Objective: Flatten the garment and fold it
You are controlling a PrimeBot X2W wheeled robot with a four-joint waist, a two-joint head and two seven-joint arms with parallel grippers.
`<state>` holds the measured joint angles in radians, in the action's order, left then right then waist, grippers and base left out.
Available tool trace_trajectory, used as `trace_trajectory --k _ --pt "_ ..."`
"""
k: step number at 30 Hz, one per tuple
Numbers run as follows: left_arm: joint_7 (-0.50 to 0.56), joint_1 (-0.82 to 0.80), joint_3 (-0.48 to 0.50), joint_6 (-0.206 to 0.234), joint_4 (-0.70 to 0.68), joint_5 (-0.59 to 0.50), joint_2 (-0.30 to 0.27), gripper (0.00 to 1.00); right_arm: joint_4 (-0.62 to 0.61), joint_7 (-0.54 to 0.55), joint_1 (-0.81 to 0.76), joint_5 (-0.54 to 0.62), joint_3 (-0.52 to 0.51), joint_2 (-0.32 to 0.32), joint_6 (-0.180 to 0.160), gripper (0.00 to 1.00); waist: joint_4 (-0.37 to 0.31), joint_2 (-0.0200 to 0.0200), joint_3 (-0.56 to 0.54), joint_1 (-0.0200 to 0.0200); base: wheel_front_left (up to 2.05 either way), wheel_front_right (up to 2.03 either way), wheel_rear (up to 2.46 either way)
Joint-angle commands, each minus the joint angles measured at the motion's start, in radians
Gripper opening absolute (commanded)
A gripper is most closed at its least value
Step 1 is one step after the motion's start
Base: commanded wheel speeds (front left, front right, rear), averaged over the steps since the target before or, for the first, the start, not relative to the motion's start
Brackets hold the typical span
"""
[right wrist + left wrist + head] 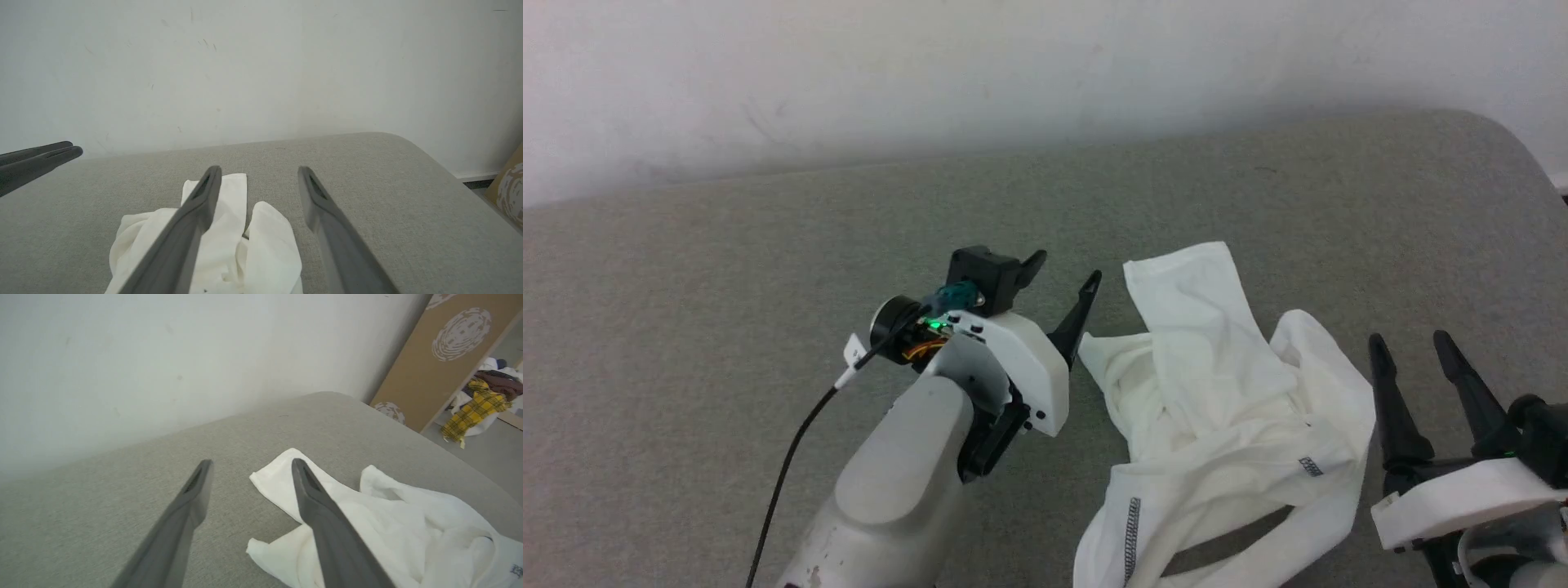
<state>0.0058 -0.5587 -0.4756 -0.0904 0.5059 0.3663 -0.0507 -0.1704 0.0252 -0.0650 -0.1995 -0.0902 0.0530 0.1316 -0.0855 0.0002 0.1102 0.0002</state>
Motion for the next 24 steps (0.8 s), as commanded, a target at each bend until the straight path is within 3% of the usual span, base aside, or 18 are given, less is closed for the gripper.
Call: trace_trajectory --k 1,10,15,16,17,19,24 --pt "0.011 -0.017 -0.012 -0.008 0.017 0.007 0.0 1.0 0.003 -0.004 0.014 -0.005 0.002 -0.003 -0.001 1.0 -0.066 -0.0002 0.059 -0.0002 0.0 0.0 0.0" --pt "0.172 -0.145 -0.166 -0.03 0.297 0.055 0.0 1.0 0.054 -0.028 0.025 -0.038 0.003 -0.003 -0.001 1.0 -0.143 -0.0002 0.097 -0.0002 0.0 0.0 0.0" --pt "0.35 -0.162 -0.231 -0.038 0.43 0.111 0.0 1.0 0.071 -0.036 0.025 -0.046 0.001 -0.003 -0.001 1.0 -0.15 -0.0002 0.095 -0.0002 0.0 0.0 0.0" --pt "0.39 -0.161 -0.249 -0.039 0.444 0.125 0.0 0.91 0.073 -0.037 0.025 -0.048 0.0 -0.003 -0.001 1.0 -0.148 -0.0002 0.093 -0.0002 0.0 0.0 0.0" --pt "0.427 -0.155 -0.273 -0.039 0.443 0.147 0.0 0.67 0.074 -0.037 0.025 -0.047 0.0 -0.003 -0.001 1.0 -0.145 -0.0002 0.09 -0.0002 0.0 0.0 0.0" --pt "0.454 -0.156 -0.316 -0.04 0.427 0.176 0.0 0.0 0.076 -0.038 0.026 -0.046 -0.004 -0.003 -0.001 1.0 -0.134 -0.0002 0.084 -0.0002 0.0 0.0 0.0" --pt "0.269 -0.183 -0.299 -0.038 0.402 0.189 -0.027 0.0 0.084 -0.036 0.02 -0.047 -0.007 -0.003 -0.001 1.0 -0.092 -0.0002 0.053 -0.0002 0.0 0.0 0.0"
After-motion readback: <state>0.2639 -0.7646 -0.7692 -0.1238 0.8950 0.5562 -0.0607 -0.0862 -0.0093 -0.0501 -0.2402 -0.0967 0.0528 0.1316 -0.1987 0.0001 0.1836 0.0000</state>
